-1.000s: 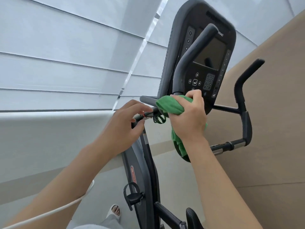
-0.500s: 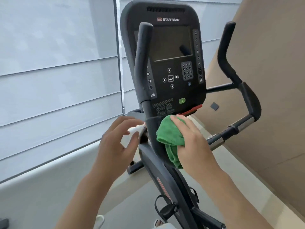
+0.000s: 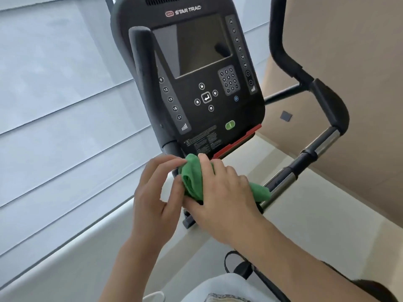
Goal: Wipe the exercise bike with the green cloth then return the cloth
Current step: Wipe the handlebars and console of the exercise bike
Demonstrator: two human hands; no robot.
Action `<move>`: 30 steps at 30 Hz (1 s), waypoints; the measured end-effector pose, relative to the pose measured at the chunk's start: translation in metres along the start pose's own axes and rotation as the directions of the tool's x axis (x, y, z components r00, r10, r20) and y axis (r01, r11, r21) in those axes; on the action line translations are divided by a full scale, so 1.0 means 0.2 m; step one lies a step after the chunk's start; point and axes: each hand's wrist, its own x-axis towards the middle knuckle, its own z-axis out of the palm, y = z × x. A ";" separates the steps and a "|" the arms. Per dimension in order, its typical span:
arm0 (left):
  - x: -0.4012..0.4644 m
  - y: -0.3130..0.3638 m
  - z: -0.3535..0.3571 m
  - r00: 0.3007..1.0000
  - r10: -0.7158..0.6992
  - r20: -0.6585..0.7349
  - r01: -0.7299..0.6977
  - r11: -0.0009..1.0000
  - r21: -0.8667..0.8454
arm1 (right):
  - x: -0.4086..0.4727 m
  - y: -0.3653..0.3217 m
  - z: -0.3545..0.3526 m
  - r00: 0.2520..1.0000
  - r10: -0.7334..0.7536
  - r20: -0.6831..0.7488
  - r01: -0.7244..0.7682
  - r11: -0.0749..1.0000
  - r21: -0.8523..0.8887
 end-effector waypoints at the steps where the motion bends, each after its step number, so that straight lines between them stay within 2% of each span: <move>1: 0.00 -0.02 0.02 1.000 -0.013 -0.002 0.013 1.000 -0.016 | 0.06 0.01 0.00 1.000 0.010 0.007 -0.010 0.997 0.074; 3: 0.00 -0.04 0.05 0.998 -0.044 -0.039 0.042 0.998 -0.053 | 0.20 0.06 -0.03 0.988 0.001 0.153 -0.050 0.948 0.315; 5: 0.01 -0.05 0.10 0.993 -0.051 -0.102 0.046 0.997 -0.054 | 0.29 0.11 -0.06 0.940 -0.038 0.338 -0.158 0.831 0.533; 7: 0.01 -0.05 0.18 0.985 -0.033 -0.172 0.034 0.999 0.002 | 0.30 0.12 -0.08 0.917 -0.047 0.396 -0.222 0.765 0.605; 9: 0.00 -0.05 0.25 0.970 -0.039 -0.241 0.044 0.999 0.015 | 0.26 0.08 -0.05 0.962 0.016 0.273 -0.161 0.840 0.518; 11: -0.01 -0.07 0.28 0.958 -0.059 -0.282 0.057 0.998 -0.016 | 0.17 0.02 0.01 0.998 0.061 0.023 -0.065 0.966 0.249; 12: -0.01 -0.08 0.28 0.956 -0.056 -0.288 0.053 0.998 -0.021 | 0.12 0.00 0.03 0.996 0.046 -0.076 -0.037 0.994 0.107; 13: -0.02 -0.09 0.27 0.957 -0.047 -0.287 0.043 0.999 -0.021 | 0.06 -0.01 0.03 0.992 0.023 -0.127 -0.021 1.000 0.012; 15: -0.02 -0.10 0.27 0.962 -0.019 -0.273 0.011 1.000 -0.028 | -0.04 0.01 0.05 0.991 -0.018 -0.134 0.011 0.999 -0.050; 19: -0.02 -0.11 0.29 0.958 -0.025 -0.287 0.002 0.997 -0.077 | -0.10 0.05 0.04 0.994 -0.037 -0.105 0.038 0.999 0.008; 22: -0.02 -0.12 0.29 0.954 -0.042 -0.295 0.015 0.995 -0.094 | 0.07 0.05 0.00 0.999 0.022 0.030 -0.029 0.970 0.242; 23: -0.02 -0.11 0.29 0.954 -0.048 -0.294 0.021 0.995 -0.097 | 0.13 0.06 -0.02 0.996 0.036 0.087 -0.063 0.938 0.341; 25: -0.02 -0.11 0.28 0.956 -0.059 -0.287 0.031 0.995 -0.098 | 0.23 0.11 -0.05 0.970 0.068 0.234 -0.192 0.806 0.560; 27: -0.02 -0.10 0.28 0.956 -0.066 -0.284 0.043 0.995 -0.089 | 0.24 0.13 -0.06 0.947 0.074 0.313 -0.271 0.707 0.653; 28: -0.02 -0.10 0.28 0.957 -0.074 -0.281 0.051 0.995 -0.087 | 0.22 0.12 -0.05 0.959 0.076 0.274 -0.238 0.739 0.630; 30: -0.03 -0.09 0.27 0.965 -0.070 -0.252 0.052 0.996 -0.077 | 0.13 0.09 0.00 0.996 0.054 0.071 -0.080 0.891 0.448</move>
